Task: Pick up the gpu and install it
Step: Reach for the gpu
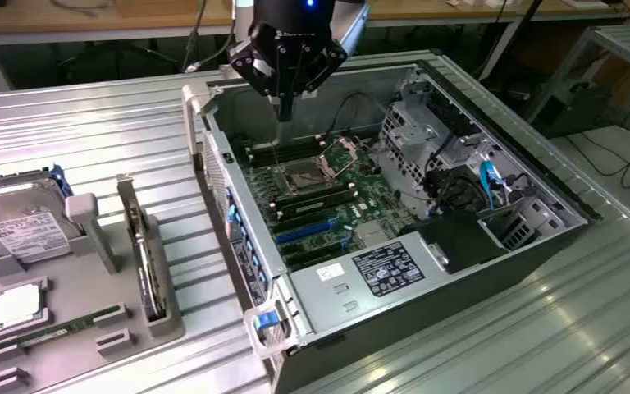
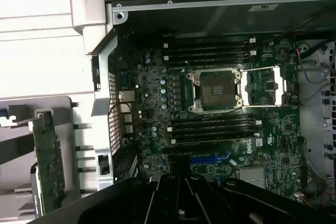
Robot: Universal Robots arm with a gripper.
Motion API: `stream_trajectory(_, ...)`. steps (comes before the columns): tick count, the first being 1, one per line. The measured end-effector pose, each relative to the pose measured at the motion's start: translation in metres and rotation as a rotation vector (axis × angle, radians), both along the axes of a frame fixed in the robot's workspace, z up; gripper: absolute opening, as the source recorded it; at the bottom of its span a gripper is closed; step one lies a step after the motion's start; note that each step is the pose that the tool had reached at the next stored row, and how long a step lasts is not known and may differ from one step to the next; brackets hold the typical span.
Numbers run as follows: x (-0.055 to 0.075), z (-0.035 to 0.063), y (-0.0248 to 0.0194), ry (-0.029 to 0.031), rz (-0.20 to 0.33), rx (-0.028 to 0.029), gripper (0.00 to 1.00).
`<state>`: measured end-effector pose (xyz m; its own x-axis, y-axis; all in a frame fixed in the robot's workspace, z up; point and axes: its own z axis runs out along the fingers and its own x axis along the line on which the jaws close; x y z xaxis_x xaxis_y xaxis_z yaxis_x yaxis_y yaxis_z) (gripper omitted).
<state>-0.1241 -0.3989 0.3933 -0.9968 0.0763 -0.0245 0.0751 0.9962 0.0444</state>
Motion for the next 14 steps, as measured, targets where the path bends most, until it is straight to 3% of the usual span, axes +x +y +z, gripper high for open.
stream_trajectory(3,-0.008,0.0000,0.0000,0.0000,0.000,0.0000,0.11)
stream_trajectory(14,-0.016,0.0000,0.0000,0.0001,0.000,-0.0001,0.11)
